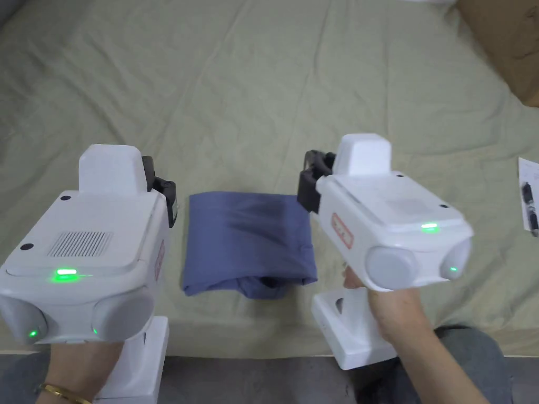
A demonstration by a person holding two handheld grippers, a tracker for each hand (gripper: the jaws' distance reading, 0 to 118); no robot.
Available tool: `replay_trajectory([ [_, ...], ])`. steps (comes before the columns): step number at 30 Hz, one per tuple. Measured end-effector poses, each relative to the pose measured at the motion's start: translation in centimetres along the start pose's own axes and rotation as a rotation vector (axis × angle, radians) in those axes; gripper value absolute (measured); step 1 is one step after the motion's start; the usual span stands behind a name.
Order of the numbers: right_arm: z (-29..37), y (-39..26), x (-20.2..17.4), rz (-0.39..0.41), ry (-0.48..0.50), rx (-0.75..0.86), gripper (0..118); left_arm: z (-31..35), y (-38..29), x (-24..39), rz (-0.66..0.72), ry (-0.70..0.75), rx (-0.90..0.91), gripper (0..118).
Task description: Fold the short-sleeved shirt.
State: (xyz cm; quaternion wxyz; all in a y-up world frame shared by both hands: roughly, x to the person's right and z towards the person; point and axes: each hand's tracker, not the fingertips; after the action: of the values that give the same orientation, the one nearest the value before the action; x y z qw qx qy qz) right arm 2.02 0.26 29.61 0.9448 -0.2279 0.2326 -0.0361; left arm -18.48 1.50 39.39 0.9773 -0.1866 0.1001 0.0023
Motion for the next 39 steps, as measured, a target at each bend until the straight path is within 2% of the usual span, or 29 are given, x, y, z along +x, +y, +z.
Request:
replay_trajectory([
  [1, -2.5, -1.7, -1.0, 0.007, -0.013, -0.084, 0, 0.0, -0.1, -0.4, -0.001, 0.005, -0.001, 0],
  [4, -6.8, -4.9, -0.9, 0.053, -0.017, -0.208, 0, -0.3, -0.2, -1.4, 0.026, 0.013, -0.021, 0],
  [5, -7.4, -5.6, -2.1, 0.082, -0.010, -0.216, 0, -0.5, -0.3, -1.7, 0.038, 0.013, -0.025, 0],
  [8, -9.0, -8.6, -1.9, 0.049, -0.037, -0.329, 0, -1.0, -0.6, -2.3, 0.053, 0.026, -0.041, 0],
  [9, -8.7, -8.7, -3.4, 0.068, -0.064, -0.331, 0, -1.1, -0.7, -2.4, 0.058, 0.027, -0.047, 0],
  [12, -8.6, -9.1, -3.0, 0.070, -0.070, -0.321, 0, -1.5, -0.7, -2.8, 0.073, 0.021, -0.057, 2],
  [14, -9.5, -9.2, -3.6, 0.083, -0.089, -0.331, 0, -1.9, -0.5, -3.0, 0.084, 0.013, -0.064, 17],
  [16, -9.3, -9.2, -3.1, 0.069, -0.087, -0.334, 0, -2.4, 0.0, -3.5, 0.143, -0.036, -0.065, 63],
  [19, -9.4, -9.3, -3.5, 0.066, -0.092, -0.331, 0, -4.2, 1.0, -4.8, 0.218, -0.142, -0.156, 83],
  [21, -9.2, -8.9, -4.0, 0.076, -0.092, -0.335, 0, -5.9, 1.1, -6.5, 0.346, -0.283, -0.217, 118],
  [22, -9.1, -8.8, -4.0, 0.075, -0.092, -0.337, 0, -6.7, 0.9, -7.3, 0.384, -0.345, -0.234, 118],
  [26, -9.1, -9.3, -3.6, 0.051, -0.077, -0.327, 0, -10.4, -0.6, -9.1, 0.474, -0.574, -0.488, 118],
  [29, -9.7, -10.2, -3.0, 0.035, -0.073, -0.323, 0, -14.6, -3.3, -10.8, 0.611, -0.727, -0.666, 118],
  [32, -9.9, -10.3, -2.8, 0.036, -0.067, -0.326, 0, -17.6, -5.8, -11.6, 0.734, -0.821, -0.781, 118],
  [34, -10.1, -10.5, -2.7, 0.026, -0.064, -0.327, 0, -18.9, -7.0, -11.5, 0.732, -0.844, -0.804, 116],
  [36, -10.2, -10.6, -2.6, 0.012, -0.062, -0.328, 0, -20.2, -8.0, -11.2, 0.700, -0.835, -0.834, 109],
  [39, -10.2, -10.3, -2.4, 0.007, -0.055, -0.332, 0, -21.8, -9.4, -10.9, 0.693, -0.837, -0.882, 89],
])
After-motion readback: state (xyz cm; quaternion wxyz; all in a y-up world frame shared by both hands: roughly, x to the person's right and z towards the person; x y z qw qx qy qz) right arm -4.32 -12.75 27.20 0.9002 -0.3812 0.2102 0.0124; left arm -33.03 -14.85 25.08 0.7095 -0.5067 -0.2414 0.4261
